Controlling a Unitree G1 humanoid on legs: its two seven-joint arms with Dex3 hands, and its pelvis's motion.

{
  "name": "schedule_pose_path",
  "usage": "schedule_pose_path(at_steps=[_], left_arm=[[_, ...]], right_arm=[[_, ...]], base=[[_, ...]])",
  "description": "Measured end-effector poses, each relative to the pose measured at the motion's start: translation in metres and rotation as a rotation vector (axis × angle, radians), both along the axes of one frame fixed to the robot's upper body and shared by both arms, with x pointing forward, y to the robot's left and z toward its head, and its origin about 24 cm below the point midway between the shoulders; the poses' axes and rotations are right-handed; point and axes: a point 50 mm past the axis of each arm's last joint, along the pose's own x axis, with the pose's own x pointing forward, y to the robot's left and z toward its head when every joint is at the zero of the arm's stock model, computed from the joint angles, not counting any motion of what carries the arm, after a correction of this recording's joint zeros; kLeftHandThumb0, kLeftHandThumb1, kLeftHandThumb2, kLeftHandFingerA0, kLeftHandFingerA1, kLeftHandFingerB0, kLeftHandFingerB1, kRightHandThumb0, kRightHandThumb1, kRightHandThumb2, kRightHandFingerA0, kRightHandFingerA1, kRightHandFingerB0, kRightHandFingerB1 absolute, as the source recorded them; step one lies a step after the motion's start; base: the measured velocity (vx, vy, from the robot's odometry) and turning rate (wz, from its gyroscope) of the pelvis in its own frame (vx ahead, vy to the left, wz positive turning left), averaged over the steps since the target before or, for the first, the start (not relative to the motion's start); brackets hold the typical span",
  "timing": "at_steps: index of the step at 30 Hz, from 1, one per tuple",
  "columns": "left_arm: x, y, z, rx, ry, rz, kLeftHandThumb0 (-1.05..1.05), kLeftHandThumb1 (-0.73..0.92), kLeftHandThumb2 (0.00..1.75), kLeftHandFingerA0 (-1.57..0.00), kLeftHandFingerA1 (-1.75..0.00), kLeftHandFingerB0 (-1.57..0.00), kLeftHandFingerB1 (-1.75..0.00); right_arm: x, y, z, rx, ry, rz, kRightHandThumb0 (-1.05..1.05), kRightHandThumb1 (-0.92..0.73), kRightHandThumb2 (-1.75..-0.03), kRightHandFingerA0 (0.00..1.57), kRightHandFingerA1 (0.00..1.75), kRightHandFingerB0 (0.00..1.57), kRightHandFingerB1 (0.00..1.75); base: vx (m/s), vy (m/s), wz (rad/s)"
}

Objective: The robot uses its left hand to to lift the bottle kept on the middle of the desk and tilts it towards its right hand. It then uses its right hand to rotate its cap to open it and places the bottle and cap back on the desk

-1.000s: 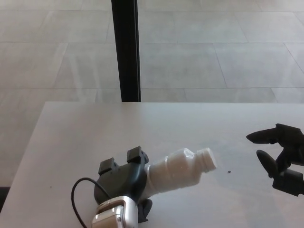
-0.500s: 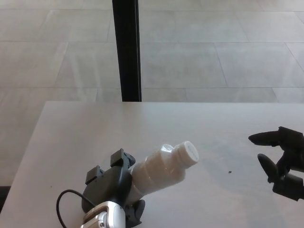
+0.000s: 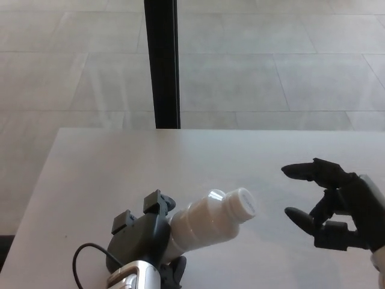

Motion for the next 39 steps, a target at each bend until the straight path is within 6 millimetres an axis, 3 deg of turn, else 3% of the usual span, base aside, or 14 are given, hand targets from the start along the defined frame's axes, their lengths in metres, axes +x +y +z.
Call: schedule_pose_path(at_steps=[2,5,12,26,30,39], left_arm=[[0.000,-0.001,0.000,0.001,-0.001,-0.005,0.12,0.44,1.34,-0.94,-1.59,-0.85,-1.16],[0.000,-0.001,0.000,0.003,-0.003,-0.007,0.14,0.45,1.33,-0.93,-1.64,-0.84,-1.26],[-0.001,-0.002,-0.001,0.001,-0.011,-0.012,0.14,0.47,1.29,-0.90,-1.65,-0.83,-1.22],[-0.002,-0.002,-0.003,0.017,-0.019,-0.019,0.10,0.47,1.32,-0.91,-1.65,-0.82,-1.23],[-0.002,-0.002,-0.003,0.024,-0.021,-0.022,0.12,0.45,1.29,-0.90,-1.62,-0.83,-1.16],[-0.001,-0.003,-0.003,0.018,-0.026,-0.025,0.12,0.47,1.30,-0.91,-1.64,-0.82,-1.24]], right_arm=[[0.002,0.005,0.001,-0.004,0.006,0.013,-0.69,-0.55,-0.58,0.94,1.15,0.51,0.44],[0.004,0.013,0.001,0.002,0.017,0.030,-0.68,-0.55,-0.58,0.95,1.20,0.51,0.44],[0.002,0.026,0.007,0.010,0.018,0.065,-0.72,-0.56,-0.57,0.93,1.13,0.47,0.45],[-0.009,0.027,0.009,-0.015,0.023,0.103,-0.69,-0.53,-0.57,0.94,1.13,0.49,0.44],[-0.010,0.027,0.009,-0.020,0.025,0.109,-0.68,-0.51,-0.56,0.94,1.09,0.51,0.44],[-0.011,0.030,0.008,-0.028,0.030,0.125,-0.69,-0.52,-0.56,0.98,1.12,0.52,0.46]], base=[[0.00,0.000,0.00],[0.00,0.000,0.00],[0.00,0.000,0.00],[0.00,0.000,0.00],[0.00,0.000,0.00],[0.00,0.000,0.00]])
